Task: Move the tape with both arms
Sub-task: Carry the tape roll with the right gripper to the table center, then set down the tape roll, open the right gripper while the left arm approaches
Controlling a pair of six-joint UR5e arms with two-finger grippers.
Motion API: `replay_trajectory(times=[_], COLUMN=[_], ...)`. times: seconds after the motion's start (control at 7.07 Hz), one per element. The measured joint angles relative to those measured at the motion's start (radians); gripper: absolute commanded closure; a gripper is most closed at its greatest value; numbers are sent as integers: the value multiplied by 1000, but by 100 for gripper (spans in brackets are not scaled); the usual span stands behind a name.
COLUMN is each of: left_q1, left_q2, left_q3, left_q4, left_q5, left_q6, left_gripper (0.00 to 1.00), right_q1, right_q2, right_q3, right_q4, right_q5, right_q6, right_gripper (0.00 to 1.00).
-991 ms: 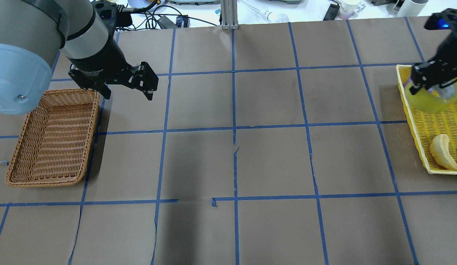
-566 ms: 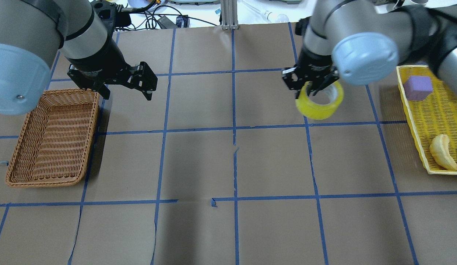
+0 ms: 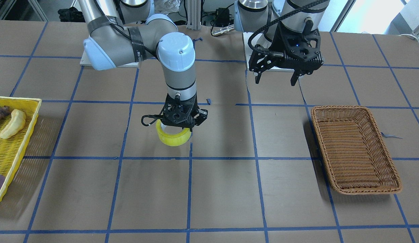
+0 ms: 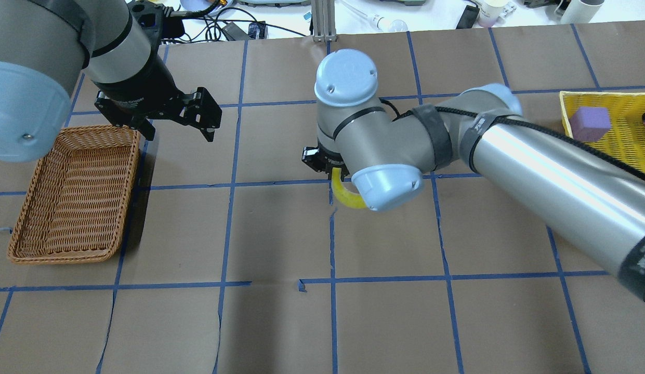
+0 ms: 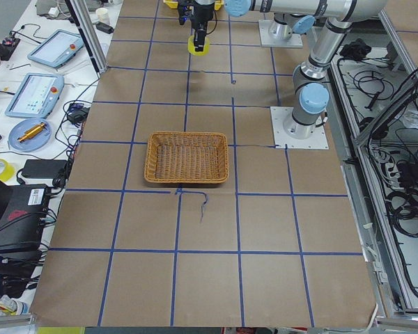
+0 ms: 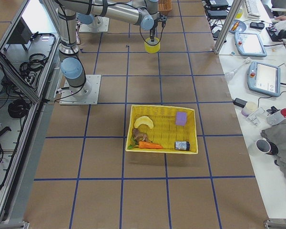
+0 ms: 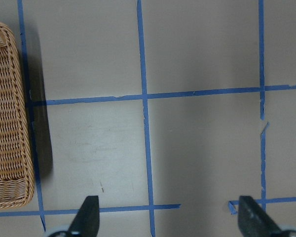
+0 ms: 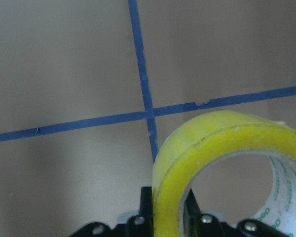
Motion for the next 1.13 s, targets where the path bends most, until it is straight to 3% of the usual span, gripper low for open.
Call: replay_trajectory(times=[0.28, 0.42, 0.57, 1.13], left_q1=[1, 1, 1, 1], left_q2=[1, 1, 1, 2], left_q3=[0, 1, 1, 1], left_q4=[-7, -10, -11, -18], left_q5=[2, 1, 1, 0], left_q6=[10, 14, 15, 13], left_gripper=[0, 0, 0, 0], right_q1=[62, 95, 117, 84], right_q2=[18, 39, 53, 33], right_q3=[72, 85, 92, 70], right_q4=[-79, -100, -119, -109], right_q5=[5, 5, 1, -21], right_q6=[81, 116, 135, 139], right_gripper=[100, 56, 1, 0])
